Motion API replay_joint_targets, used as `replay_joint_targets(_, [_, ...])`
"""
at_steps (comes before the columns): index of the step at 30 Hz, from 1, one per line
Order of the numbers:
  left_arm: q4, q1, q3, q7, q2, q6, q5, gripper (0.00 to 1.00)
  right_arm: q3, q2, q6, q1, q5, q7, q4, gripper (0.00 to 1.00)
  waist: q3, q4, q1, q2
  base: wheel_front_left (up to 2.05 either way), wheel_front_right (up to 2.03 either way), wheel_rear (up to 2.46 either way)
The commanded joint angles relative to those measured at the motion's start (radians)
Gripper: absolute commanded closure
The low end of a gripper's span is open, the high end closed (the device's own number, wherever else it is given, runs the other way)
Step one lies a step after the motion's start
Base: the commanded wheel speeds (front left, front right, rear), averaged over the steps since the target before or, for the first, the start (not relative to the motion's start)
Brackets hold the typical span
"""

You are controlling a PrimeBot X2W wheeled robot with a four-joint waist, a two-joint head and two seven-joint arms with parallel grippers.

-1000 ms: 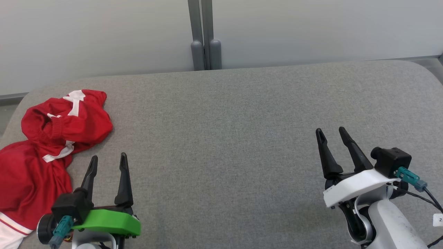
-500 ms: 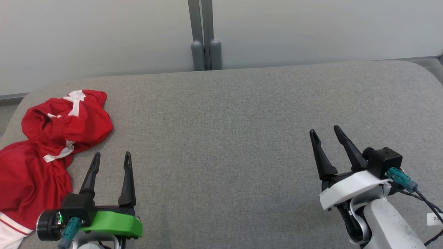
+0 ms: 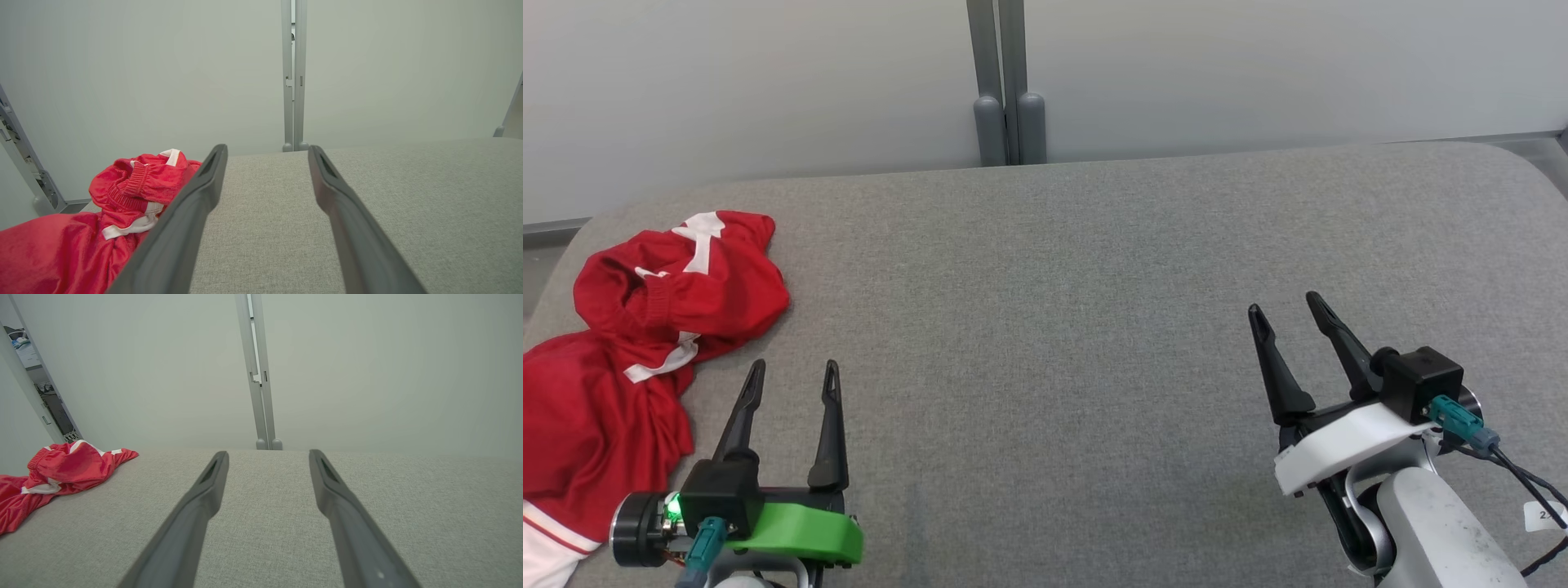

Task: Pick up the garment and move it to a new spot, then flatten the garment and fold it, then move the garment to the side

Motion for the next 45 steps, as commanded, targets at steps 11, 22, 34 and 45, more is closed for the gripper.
replay_joint_targets(11, [-0.004,0.009,0.003,-0.002,0.001,0.008,-0.008,0.0,-0.001,-0.003,0.0,-0.008,0.003,-0.003,0.006,0.0,0.001,-0.001,0.0,0.0,0.0,0.0,0.0])
replay_joint_targets(22, [0.002,0.005,-0.001,-0.002,0.001,0.012,-0.02,0.0,-0.005,0.003,0.0,-0.001,0.002,-0.003,0.0,0.0,0.002,0.009,0.0,0.0,0.0,0.0,0.0])
replay_joint_targets(34, [0.022,-0.002,0.022,-0.002,0.002,0.025,-0.05,0.0,0.031,-0.001,0.0,0.022,0.043,-0.003,-0.033,0.0,0.001,0.141,0.0,0.0,0.0,0.0,0.0])
replay_joint_targets(45, [0.016,0.027,0.073,-0.002,0.002,0.039,-0.098,0.0,0.074,-0.001,0.0,0.034,0.066,-0.003,-0.07,0.0,0.0,0.332,0.0,0.0,0.0,0.0,0.0])
